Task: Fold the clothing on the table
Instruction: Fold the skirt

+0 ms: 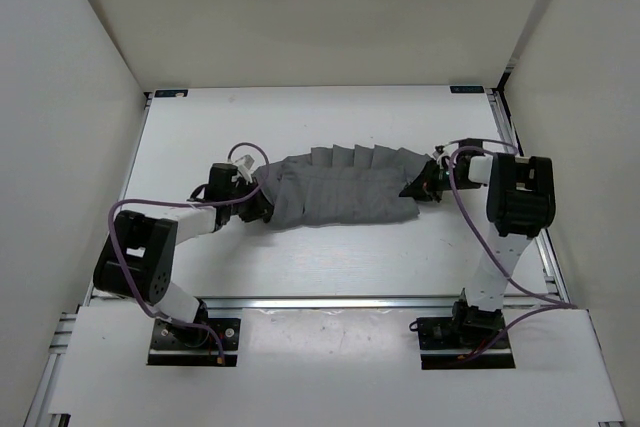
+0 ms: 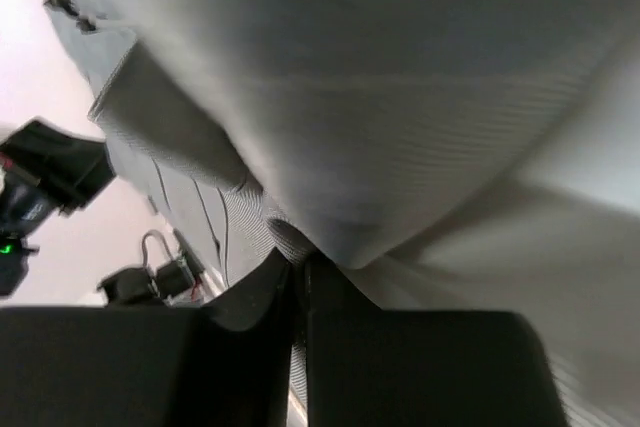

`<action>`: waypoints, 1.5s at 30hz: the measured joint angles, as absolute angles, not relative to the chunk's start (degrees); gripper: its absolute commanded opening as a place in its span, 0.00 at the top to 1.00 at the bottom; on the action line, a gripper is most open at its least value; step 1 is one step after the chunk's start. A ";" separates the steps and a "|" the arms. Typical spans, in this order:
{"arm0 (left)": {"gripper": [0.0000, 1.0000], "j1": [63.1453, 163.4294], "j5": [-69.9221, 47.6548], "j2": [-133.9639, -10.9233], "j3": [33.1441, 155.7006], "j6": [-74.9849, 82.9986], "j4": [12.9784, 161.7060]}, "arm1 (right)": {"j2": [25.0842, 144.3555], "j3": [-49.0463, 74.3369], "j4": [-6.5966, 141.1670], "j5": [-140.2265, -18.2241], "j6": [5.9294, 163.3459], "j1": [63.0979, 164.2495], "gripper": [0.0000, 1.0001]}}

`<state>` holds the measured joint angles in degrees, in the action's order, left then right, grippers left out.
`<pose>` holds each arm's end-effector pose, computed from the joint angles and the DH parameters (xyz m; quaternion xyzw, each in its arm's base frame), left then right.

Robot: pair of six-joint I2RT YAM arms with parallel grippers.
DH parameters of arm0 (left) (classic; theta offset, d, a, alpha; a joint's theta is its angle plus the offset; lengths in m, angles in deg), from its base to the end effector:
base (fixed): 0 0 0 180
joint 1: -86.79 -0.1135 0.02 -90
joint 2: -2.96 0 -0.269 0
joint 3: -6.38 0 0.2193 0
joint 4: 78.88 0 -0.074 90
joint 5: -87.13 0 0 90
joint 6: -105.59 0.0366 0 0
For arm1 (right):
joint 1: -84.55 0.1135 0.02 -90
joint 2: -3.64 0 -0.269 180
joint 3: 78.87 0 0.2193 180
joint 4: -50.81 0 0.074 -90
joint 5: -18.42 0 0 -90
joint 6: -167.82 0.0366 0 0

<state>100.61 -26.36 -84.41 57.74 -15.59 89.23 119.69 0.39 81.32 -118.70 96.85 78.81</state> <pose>0.2462 -0.0756 0.1735 -0.0656 0.9143 -0.3101 0.2522 0.3528 -0.0085 0.1326 0.1159 0.8947 0.4101 0.1338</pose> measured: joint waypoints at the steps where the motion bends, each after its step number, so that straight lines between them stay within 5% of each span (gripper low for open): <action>1: 1.00 101.16 -26.34 -84.67 57.61 -15.72 89.62 | 119.86 -0.07 81.02 -119.48 97.55 79.16 1.00; 13: 1.00 103.24 -26.31 -81.39 51.99 -16.58 89.95 | 97.35 -8.51 95.09 -103.33 97.09 83.01 1.00; 20: 1.00 106.67 -27.69 -78.95 48.40 -18.50 90.41 | 91.95 -2.74 105.63 -93.85 97.09 82.72 1.00; 33: 1.00 105.81 -27.84 -80.00 48.47 -19.46 91.78 | 111.67 32.25 108.16 -97.17 97.79 117.21 1.00; 45: 1.00 101.79 -27.52 -80.94 49.52 -19.40 91.78 | 127.88 45.19 112.64 -101.47 95.67 125.93 1.00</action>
<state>101.79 -27.52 -80.94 49.52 -19.40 91.78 127.88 45.19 112.64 -101.47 95.67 125.93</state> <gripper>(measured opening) 0.025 0.020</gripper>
